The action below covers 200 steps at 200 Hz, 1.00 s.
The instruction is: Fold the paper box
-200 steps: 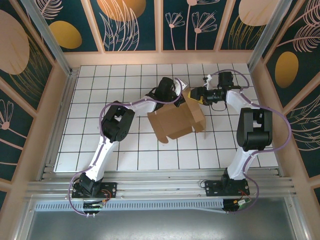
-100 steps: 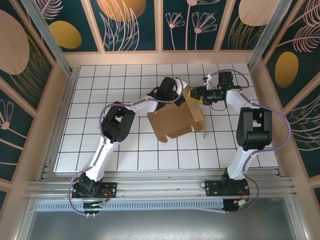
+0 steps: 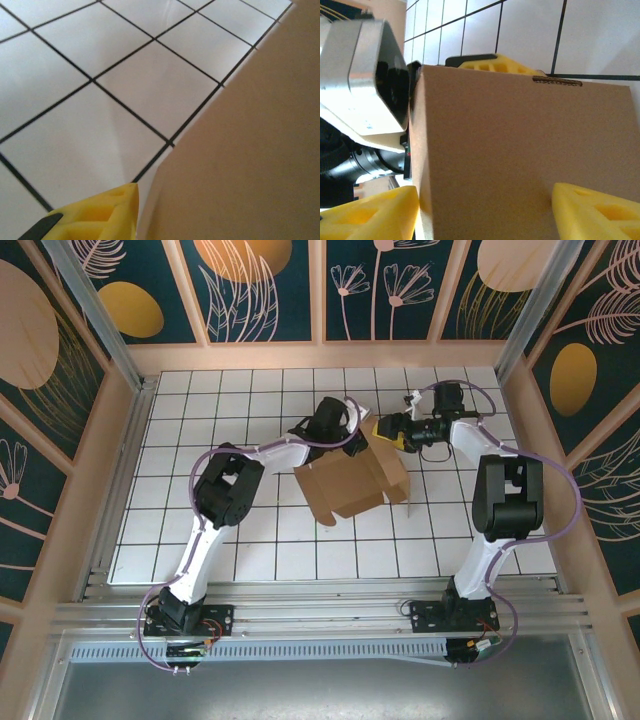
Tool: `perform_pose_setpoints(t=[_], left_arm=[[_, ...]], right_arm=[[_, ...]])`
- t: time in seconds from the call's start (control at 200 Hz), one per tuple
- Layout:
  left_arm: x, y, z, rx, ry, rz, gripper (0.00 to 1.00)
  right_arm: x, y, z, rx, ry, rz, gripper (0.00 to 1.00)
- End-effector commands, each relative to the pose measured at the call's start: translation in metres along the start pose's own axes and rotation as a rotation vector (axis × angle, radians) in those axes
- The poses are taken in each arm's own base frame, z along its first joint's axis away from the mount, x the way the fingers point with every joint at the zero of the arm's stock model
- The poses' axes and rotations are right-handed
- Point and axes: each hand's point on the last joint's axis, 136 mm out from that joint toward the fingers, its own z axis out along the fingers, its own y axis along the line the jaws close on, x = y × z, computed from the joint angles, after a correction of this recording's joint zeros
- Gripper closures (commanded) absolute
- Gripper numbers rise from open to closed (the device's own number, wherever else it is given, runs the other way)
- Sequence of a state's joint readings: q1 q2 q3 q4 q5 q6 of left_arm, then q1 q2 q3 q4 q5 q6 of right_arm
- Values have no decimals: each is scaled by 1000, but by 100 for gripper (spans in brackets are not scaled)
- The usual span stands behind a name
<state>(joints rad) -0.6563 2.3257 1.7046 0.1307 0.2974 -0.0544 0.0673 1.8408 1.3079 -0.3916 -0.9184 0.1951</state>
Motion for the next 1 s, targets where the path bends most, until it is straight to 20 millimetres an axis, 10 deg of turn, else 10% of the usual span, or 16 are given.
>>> perform_pose_setpoints(t=[0.0, 0.305, 0.471, 0.666, 0.831, 0.996], left_arm=[[-14, -3, -20, -7, -34, -11, 69], [-23, -11, -45, -6, -53, -37, 68], [-56, -26, -90, 10, -156, -113, 64], [-99, -15, -128, -41, -160, -409, 49], [-115, 6, -112, 1, -50, -509, 45], [-129, 14, -101, -19, -39, -392, 42]], right_arm=[[-9, 23, -13, -29, -37, -2, 25], [-28, 27, -29, -11, -115, -5, 5], [-31, 20, -37, 70, -152, -3, 5], [-47, 42, -103, 221, -438, 30, 4], [15, 27, -162, 339, -710, 388, 9], [94, 36, -148, 280, -611, 645, 13]])
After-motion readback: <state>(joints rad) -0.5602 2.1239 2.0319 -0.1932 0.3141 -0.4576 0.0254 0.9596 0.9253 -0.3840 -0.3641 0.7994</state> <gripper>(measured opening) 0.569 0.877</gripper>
